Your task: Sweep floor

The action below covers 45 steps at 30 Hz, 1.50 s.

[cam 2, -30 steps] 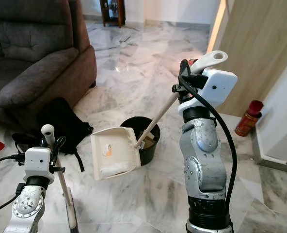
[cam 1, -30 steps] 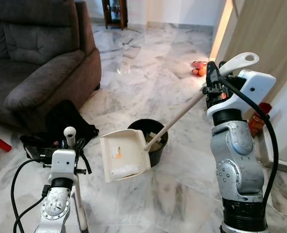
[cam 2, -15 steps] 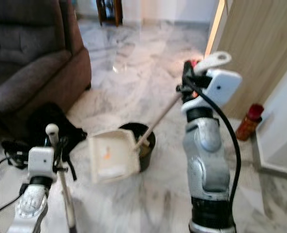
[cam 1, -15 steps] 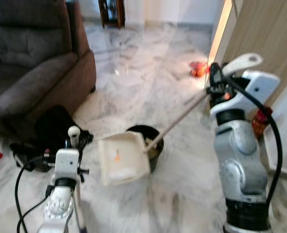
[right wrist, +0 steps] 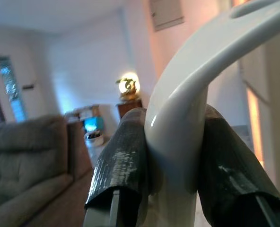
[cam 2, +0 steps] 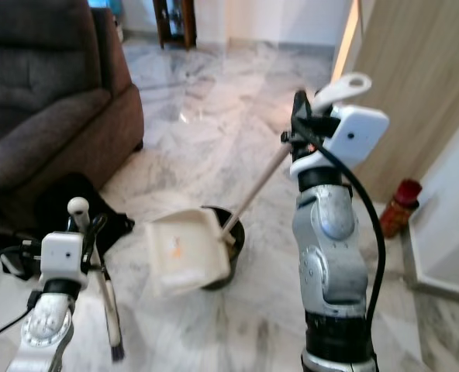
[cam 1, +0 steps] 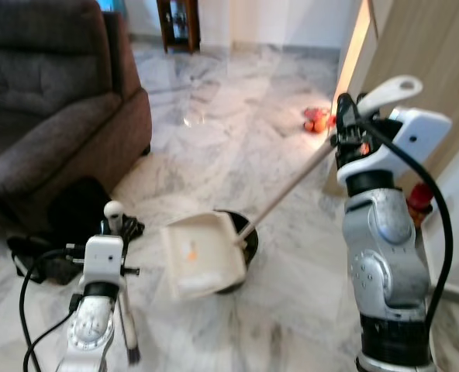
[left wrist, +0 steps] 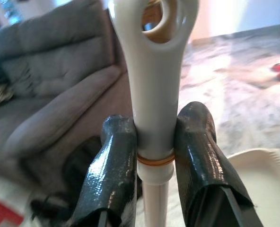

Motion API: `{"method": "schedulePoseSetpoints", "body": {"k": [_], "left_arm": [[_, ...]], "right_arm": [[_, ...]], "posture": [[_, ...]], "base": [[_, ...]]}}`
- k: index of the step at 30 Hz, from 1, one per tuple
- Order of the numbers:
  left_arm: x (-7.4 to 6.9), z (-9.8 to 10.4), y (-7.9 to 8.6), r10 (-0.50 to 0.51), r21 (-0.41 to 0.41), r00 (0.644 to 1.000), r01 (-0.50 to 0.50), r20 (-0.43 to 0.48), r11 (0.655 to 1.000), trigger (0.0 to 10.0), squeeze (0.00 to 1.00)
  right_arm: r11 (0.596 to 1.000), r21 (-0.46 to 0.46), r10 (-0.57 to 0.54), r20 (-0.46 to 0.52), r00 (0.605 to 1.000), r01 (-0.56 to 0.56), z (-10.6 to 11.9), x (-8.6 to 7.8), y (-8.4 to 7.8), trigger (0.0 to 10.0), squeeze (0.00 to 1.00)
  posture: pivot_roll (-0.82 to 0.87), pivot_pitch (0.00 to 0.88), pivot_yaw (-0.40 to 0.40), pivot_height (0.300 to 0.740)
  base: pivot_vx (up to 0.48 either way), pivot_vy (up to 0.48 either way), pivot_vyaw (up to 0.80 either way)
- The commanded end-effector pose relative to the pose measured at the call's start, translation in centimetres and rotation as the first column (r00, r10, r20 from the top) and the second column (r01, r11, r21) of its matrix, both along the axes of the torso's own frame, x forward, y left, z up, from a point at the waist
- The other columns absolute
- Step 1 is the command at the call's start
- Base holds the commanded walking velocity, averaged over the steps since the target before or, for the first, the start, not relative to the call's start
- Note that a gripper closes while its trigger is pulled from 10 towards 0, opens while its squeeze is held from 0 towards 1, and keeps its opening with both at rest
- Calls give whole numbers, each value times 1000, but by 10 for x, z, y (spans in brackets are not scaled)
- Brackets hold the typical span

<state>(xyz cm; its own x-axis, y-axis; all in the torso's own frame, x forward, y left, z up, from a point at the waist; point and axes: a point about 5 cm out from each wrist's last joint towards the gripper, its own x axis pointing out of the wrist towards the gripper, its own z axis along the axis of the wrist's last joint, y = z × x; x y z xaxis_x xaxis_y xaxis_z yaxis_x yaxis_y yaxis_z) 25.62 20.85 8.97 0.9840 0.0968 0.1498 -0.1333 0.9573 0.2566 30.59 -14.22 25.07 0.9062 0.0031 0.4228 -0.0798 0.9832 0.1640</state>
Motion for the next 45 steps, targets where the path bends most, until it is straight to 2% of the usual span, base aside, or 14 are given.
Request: {"method": "schedulePoseSetpoints", "body": {"k": [1, 45], "left_arm": [[1, 6, 2, 5, 24, 1000, -6, 23, 1000, 10000, 0], [2, 6, 1, -8, 25, 1000, 7, 24, 1000, 10000, 0]], "right_arm": [[998, 35, 49, 82, 995, -52, 16, -5, 9, 10000, 0], [997, 57, 46, 76, 996, -50, 14, -5, 7, 10000, 0]], "posture": [[79, 55, 31, 740], [75, 44, 33, 740]], "base": [[270, 0, 694], [268, 0, 0]]}}
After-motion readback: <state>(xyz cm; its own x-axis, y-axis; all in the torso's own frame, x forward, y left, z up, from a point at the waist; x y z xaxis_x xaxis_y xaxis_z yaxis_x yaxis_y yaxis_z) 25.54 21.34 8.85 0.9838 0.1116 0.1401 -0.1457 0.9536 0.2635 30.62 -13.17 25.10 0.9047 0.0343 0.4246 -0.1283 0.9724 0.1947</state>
